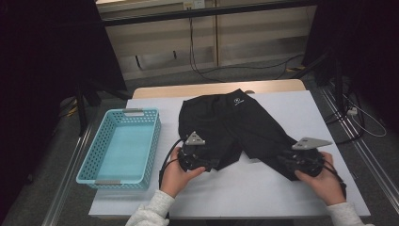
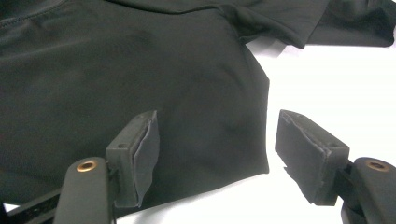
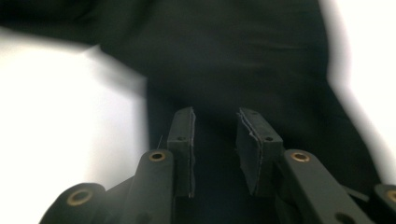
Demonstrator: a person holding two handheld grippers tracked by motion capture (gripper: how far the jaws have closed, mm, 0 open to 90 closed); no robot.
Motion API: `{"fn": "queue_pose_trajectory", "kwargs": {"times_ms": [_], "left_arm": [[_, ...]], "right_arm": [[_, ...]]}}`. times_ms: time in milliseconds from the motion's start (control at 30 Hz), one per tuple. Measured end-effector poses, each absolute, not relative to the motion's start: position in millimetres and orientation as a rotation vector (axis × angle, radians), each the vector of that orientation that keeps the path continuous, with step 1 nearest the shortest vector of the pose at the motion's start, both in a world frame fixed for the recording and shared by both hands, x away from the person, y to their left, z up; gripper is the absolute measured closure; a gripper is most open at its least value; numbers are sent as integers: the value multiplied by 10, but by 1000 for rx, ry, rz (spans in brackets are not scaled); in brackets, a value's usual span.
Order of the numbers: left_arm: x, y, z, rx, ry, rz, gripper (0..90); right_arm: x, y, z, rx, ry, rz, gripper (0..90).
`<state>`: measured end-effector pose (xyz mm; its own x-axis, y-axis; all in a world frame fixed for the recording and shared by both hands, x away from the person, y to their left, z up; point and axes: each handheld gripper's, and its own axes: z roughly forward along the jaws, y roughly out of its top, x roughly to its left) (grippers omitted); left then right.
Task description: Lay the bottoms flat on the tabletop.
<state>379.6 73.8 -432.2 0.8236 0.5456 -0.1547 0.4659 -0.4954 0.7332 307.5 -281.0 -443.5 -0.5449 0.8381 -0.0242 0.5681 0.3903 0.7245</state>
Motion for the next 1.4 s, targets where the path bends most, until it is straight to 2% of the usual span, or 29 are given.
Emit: {"fn": "queue_pose_trajectory", "kwargs": {"times_ms": [133,367,467,500,567,700,1100,1400], "left_arm": [[3801,754,-4310,2171,730,112,307],[3802,745,-4316,2176,730,111,307],[3801,742,-4313,2173,729,111,307],[3803,743,-4313,2172,729,112,307],[3803,745,-4315,2176,732,112,307],[3799,738,-4326,2177,728,110,307],[3812,760,-4303,2166,732,115,306],[3816,753,-4310,2166,729,120,306]], "right_arm": [[3094,-2603,-4515,1162,2331,918,682],[3091,-2542,-4544,1143,2332,935,700],[3087,-2515,-4542,1122,2353,935,619],[3080,-2496,-4552,1113,2348,937,618],[3086,-2481,-4548,1122,2344,932,682],[3111,-2481,-4524,1126,2360,925,895],[3021,-2759,-4237,1216,2292,1238,900],[3271,-2868,-4467,1388,2201,1166,898]]}}
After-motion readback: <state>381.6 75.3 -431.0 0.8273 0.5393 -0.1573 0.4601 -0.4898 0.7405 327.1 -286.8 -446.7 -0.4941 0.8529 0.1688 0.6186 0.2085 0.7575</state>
